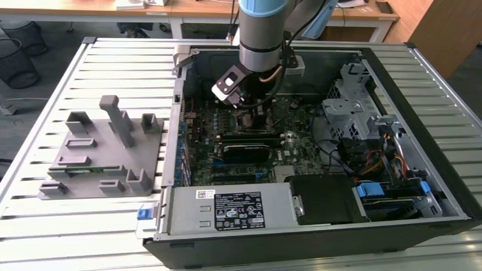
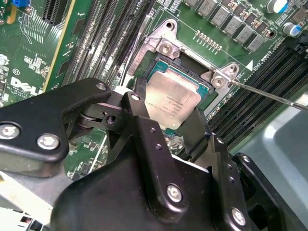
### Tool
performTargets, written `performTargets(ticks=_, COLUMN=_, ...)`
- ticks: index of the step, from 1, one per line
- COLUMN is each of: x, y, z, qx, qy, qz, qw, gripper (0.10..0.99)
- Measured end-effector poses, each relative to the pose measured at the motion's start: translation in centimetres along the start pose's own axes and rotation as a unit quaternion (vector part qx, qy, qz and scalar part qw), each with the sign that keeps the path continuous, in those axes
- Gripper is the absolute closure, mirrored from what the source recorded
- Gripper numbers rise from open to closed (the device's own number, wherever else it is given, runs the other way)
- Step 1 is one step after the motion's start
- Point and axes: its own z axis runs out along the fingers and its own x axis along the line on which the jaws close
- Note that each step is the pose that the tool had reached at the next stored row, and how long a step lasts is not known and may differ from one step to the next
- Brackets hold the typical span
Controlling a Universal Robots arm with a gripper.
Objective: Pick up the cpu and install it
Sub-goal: 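Place the cpu into insertion slot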
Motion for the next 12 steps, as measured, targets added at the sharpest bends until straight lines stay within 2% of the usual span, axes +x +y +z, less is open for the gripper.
performTargets(ticks=7, x=0.03, y=0.02, z=0.07, qx=-0.0006, qy=0.0008, qz=0.0, qw=1.0, gripper=0.537)
performTargets(ticks=8, x=0.02, y=0.02, z=0.04, qx=-0.0004, qy=0.0004, qz=0.0, qw=1.0, gripper=0.475)
performTargets(ticks=12, x=0.02, y=0.02, z=-0.21, qx=-0.0002, qy=0.0002, qz=0.0, qw=1.0, gripper=0.475)
